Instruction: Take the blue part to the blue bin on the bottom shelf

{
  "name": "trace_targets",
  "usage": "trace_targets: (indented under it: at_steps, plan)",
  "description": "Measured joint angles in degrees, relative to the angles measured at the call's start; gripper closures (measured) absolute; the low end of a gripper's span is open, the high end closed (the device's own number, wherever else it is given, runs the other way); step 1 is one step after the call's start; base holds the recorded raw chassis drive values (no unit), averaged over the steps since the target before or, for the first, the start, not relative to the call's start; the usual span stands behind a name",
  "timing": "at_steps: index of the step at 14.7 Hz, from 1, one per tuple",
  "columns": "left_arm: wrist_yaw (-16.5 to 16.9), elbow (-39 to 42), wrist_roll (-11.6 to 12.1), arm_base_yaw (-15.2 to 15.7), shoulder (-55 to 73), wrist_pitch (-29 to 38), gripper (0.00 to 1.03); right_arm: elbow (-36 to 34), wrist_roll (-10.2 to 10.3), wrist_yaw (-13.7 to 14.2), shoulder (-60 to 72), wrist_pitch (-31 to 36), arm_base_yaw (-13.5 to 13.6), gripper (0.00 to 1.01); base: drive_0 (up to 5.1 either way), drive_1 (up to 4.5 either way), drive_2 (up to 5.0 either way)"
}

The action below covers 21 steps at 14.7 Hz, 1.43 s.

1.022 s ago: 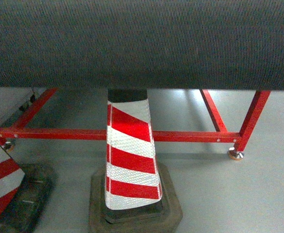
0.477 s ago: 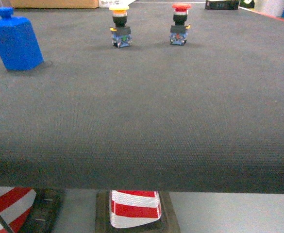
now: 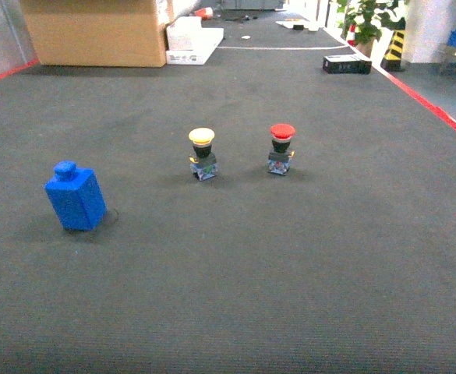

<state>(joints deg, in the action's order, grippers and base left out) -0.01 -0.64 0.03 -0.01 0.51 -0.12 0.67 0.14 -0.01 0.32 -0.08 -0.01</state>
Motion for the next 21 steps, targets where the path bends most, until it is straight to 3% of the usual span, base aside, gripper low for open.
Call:
trace_targets:
  at_steps: [13, 14, 15, 16, 19, 21]
  plan:
    - [0.0, 0.0, 0.0, 0.0, 0.0, -0.1, 0.05, 0.0, 0.0, 0.0, 0.0, -0.2, 0.0, 0.03, 0.0, 0.0, 0.0]
    - [-8.5, -1.5, -2.3, -4.3, 5.6, -2.0, 0.05, 0.0, 0.0, 0.1, 0.0, -0.2, 0.0, 0.03, 0.0, 0.0, 0.0]
    - [-13.3, -2.6, -3.8, -8.6, 18.7, 7.8, 0.05, 0.0, 0.0, 0.0, 0.0, -0.1, 0.0, 0.03, 0.0, 0.0, 0.0]
    - [-13.4, -4.0, -4.4, -9.8, 30.3, 18.1, 0.05, 0.0, 0.0, 0.0, 0.0, -0.2, 0.0, 0.03, 0.0, 0.0, 0.0]
    - [-9.9, -14.7, -4.6, -9.9, 67.6, 46.4, 0.05, 0.0, 0.0, 0.0, 0.0, -0.2, 0.0, 0.03, 0.0, 0.0, 0.0]
    - [-8.9, -18.6, -4.4, -9.1, 81.7, 53.2, 0.05, 0.0, 0.0, 0.0, 0.0, -0.2, 0.0, 0.03, 0.0, 0.0, 0.0]
